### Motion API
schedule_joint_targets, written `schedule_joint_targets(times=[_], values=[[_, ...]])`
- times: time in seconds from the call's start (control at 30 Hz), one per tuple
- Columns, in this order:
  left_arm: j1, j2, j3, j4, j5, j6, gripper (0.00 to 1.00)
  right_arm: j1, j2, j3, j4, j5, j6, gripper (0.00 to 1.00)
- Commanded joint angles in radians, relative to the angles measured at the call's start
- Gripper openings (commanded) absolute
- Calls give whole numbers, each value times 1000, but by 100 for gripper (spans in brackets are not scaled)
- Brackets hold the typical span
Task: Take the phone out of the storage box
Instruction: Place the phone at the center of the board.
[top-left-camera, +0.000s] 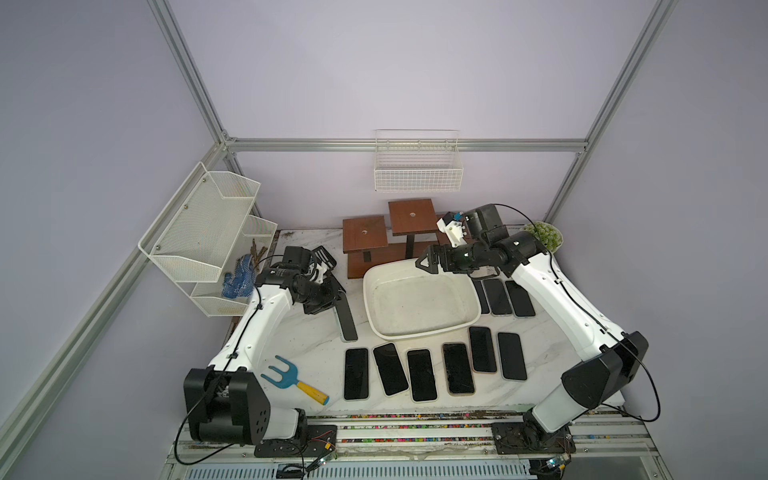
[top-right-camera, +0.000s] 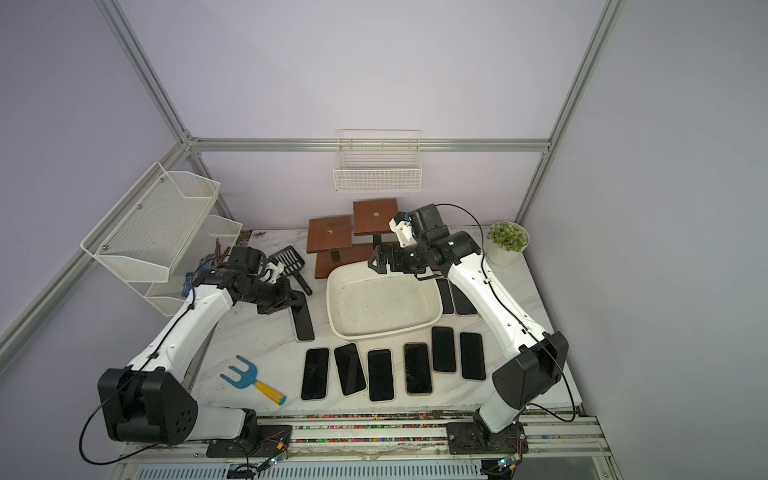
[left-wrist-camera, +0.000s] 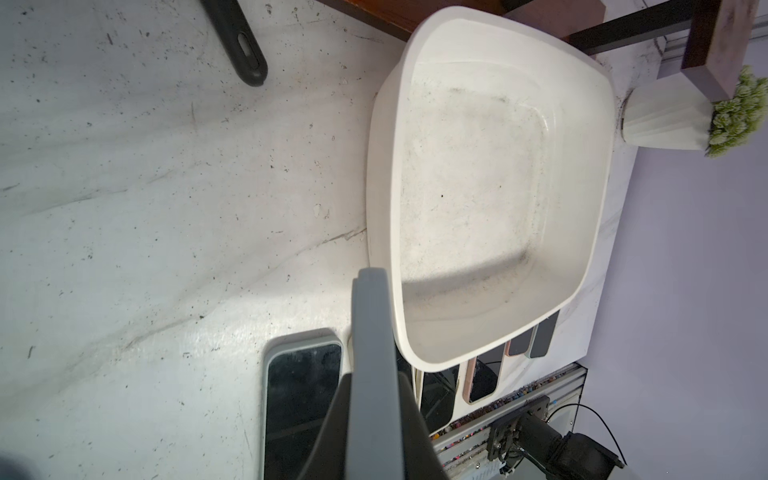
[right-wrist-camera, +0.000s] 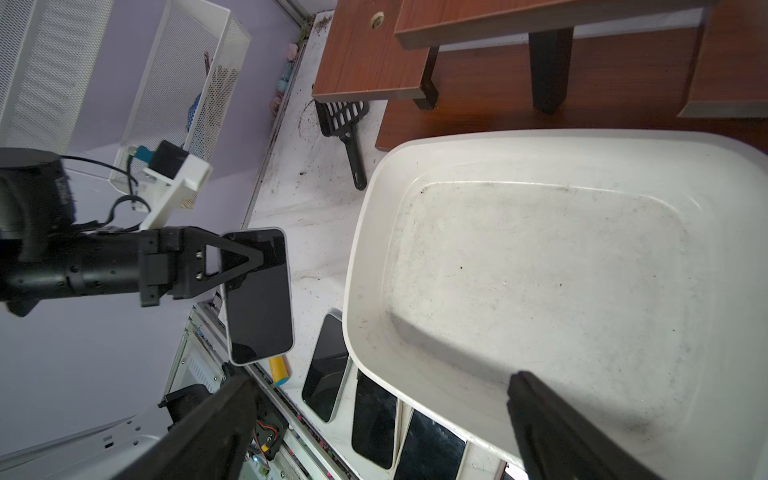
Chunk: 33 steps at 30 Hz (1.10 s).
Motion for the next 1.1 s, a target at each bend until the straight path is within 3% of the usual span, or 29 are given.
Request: schedule_joint_targets(times=[0.0, 0.4, 1.07], values=[[19, 65, 8, 134, 62, 38, 0, -42, -104, -8, 22, -25, -19, 100], [34, 324, 92, 249, 240, 145, 0, -154, -250, -49, 97, -35, 40, 100], [35, 528, 124, 224, 244, 222, 0, -173, -253, -47, 134, -45, 97, 100]])
